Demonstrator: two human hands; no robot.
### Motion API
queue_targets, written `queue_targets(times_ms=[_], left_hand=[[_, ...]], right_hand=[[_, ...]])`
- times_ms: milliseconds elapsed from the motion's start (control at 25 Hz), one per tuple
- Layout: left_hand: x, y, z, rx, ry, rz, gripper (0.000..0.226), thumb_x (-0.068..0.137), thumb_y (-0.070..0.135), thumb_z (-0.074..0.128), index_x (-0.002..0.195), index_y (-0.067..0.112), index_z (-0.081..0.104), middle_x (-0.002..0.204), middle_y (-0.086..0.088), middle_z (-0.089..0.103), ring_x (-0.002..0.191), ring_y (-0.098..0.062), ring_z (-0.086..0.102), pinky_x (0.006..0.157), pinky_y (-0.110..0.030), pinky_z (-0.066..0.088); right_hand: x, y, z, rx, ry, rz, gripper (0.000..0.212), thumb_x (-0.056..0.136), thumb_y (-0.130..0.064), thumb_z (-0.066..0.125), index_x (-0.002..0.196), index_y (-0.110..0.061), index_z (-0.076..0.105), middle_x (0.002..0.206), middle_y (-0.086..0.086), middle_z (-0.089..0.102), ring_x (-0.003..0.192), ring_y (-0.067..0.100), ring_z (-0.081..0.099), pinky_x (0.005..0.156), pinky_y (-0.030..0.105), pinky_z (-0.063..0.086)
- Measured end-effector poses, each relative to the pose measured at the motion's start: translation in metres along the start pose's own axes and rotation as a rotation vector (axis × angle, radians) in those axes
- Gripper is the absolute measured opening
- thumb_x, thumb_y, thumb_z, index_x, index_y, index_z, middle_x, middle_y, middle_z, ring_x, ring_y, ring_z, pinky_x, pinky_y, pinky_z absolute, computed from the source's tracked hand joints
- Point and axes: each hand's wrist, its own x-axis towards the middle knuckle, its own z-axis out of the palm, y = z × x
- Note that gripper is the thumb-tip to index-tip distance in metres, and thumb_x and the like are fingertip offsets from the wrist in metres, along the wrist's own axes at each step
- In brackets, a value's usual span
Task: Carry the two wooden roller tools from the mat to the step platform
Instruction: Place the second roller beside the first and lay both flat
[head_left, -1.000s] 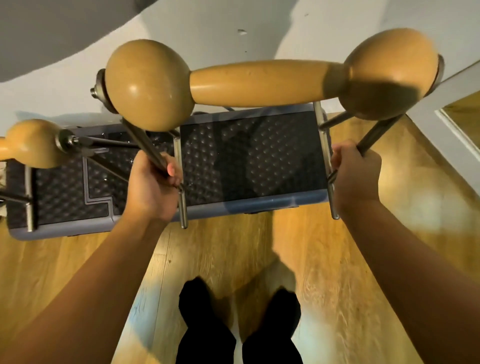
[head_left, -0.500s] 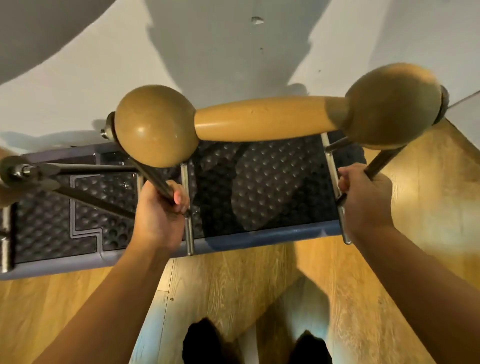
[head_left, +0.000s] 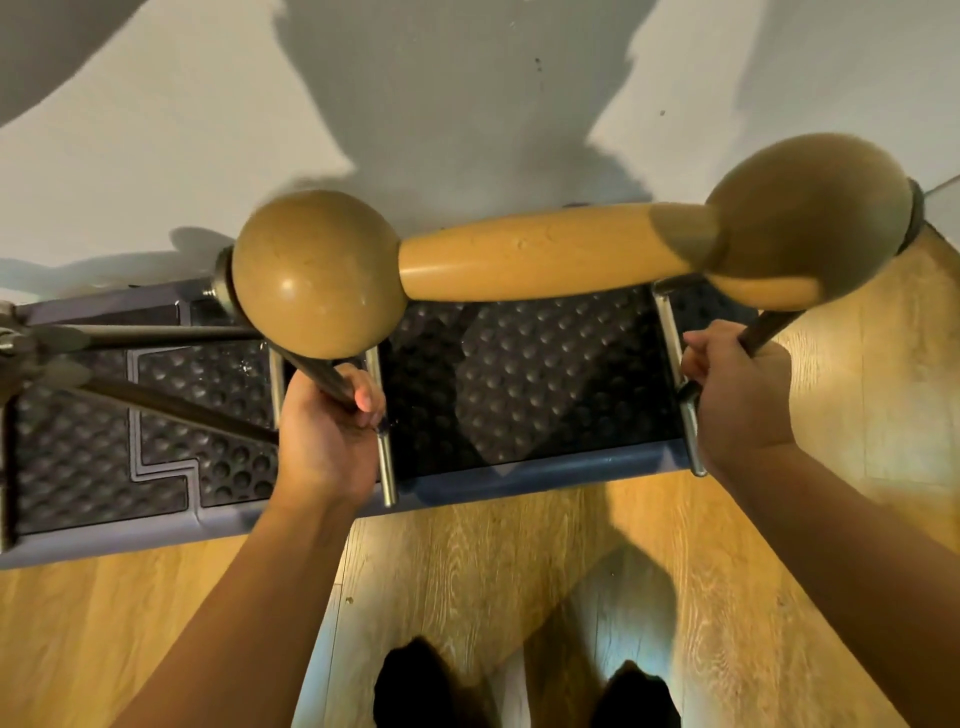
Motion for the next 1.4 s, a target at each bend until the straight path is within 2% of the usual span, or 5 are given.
queue_targets(times_ms=[320,520,880,1120,1400], left_hand=[[-0.002,-0.008,-0.005,0.007,-0.064,0.065,0.042,0.090,0.016,0.041,0.052,0.025,0.056,0.052,0.005,0.044,0.052,-0.013,0.031,0.056,-0.025,0.032],[-0.007,0.000,0.001,-0.068,0.082,-0.003,0.021,0.096,0.028,0.044,0.083,0.018,0.057,0.064,0.001,0.050,0.061,-0.013,0.043,0.061,-0.025,0.042],[-0.063,-0.003,-0.024,0.519,0.143,-0.133,0.044,0.106,0.053,0.039,0.139,0.035,0.060,0.141,0.007,0.063,0.131,-0.008,0.053,0.107,-0.034,0.035],[-0.181,0.015,-0.065,0.962,-0.017,-0.291,0.049,0.103,0.043,0.052,0.151,0.040,0.042,0.147,-0.001,0.057,0.136,-0.018,0.051,0.106,-0.031,0.040],[-0.233,0.186,-0.018,0.977,-0.133,0.138,0.070,0.094,0.070,0.049,0.157,0.050,0.026,0.148,0.017,0.053,0.137,0.007,0.044,0.106,-0.023,0.041]], right_hand=[[-0.010,-0.002,-0.003,-0.134,0.051,0.065,0.031,0.080,-0.022,0.059,0.053,-0.023,0.045,0.053,-0.007,0.041,0.054,0.007,0.041,0.055,0.021,0.039],[-0.017,-0.008,0.001,-0.228,0.120,0.227,0.031,0.086,-0.032,0.061,0.055,-0.024,0.058,0.067,-0.003,0.060,0.072,0.013,0.056,0.073,0.038,0.045],[-0.078,-0.025,0.020,-0.090,0.269,0.584,0.061,0.098,-0.020,0.062,0.154,-0.026,0.039,0.131,0.000,0.056,0.111,0.022,0.057,0.100,0.049,0.052],[-0.156,-0.114,0.036,0.271,0.076,0.945,0.011,0.101,-0.011,0.058,0.111,-0.015,0.056,0.116,0.012,0.055,0.105,0.032,0.060,0.077,0.048,0.057],[-0.203,-0.261,0.084,0.254,-0.092,0.820,0.036,0.100,-0.007,0.063,0.134,-0.013,0.057,0.121,0.009,0.058,0.114,0.032,0.062,0.077,0.047,0.060]])
